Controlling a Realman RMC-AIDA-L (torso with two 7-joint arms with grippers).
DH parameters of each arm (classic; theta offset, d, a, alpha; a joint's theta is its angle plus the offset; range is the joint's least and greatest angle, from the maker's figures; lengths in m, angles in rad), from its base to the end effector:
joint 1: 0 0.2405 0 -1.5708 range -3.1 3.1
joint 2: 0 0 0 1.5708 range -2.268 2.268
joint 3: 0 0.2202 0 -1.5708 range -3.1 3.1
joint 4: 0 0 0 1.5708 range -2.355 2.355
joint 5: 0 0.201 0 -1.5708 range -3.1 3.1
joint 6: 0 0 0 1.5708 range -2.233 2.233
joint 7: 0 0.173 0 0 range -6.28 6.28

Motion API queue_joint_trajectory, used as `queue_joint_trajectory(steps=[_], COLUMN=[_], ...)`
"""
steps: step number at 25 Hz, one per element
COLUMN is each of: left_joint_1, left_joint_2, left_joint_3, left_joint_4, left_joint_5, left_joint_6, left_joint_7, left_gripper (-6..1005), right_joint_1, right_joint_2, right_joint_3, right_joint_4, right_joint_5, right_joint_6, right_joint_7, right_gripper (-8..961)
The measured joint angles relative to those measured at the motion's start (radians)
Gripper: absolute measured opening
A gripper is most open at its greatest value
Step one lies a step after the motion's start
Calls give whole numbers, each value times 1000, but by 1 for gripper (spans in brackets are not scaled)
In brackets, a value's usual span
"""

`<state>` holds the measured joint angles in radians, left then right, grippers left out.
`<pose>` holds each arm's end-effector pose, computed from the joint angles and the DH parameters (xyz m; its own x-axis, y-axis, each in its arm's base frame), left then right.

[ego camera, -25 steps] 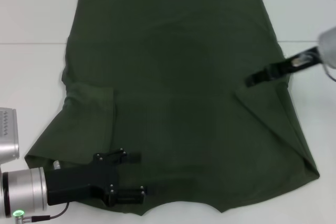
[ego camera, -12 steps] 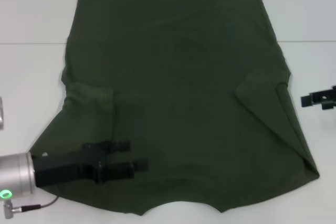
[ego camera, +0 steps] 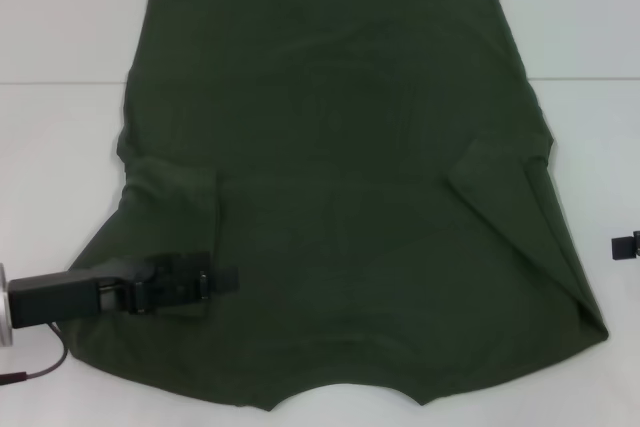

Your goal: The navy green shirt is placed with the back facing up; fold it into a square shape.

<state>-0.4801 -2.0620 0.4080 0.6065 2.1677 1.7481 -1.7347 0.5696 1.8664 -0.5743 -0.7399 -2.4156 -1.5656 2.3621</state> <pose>-0.2451 0.2817 0.0106 0.4442 0.7022 0.5565 0.7697 -0.6169 0.1640 0.2969 0.3308 0.0804 0.2103 -0.9200 -0.3309 -0.9753 -0.1739 -0.1364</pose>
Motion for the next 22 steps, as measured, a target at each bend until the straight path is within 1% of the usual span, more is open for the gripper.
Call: queue_joint_trajectory(steps=[3, 4, 8, 11, 16, 22], left_joint_1=[-3, -4, -10, -11, -8, -4], left_joint_2=[2, 3, 0, 0, -1, -2], left_joint_3=[-12, -13, -8, -8, -11, -12], left_joint_4=[10, 9, 2, 0, 1, 4], left_joint_5=[10, 10, 10, 11, 11, 11], left_joint_6=[1, -1, -16, -26, -41, -54], left_joint_7=[-7, -7, -3, -3, -3, -1], left_gripper=[934, 934, 934, 934, 934, 934], right_joint_1=[5, 11, 51, 96, 171, 194], right_joint_2=[-2, 1, 21, 33, 35, 39], right_joint_3=[-7, -9, -13, -41, -131, -189], right_joint_4=[2, 6, 33, 86, 182, 209], right_joint_5=[0, 0, 0, 0, 0, -1], right_joint_6=[-1, 5, 61, 117, 216, 268], right_joint_7=[-2, -2, -3, -4, 7, 44], right_gripper=[786, 785, 783, 782, 780, 778])
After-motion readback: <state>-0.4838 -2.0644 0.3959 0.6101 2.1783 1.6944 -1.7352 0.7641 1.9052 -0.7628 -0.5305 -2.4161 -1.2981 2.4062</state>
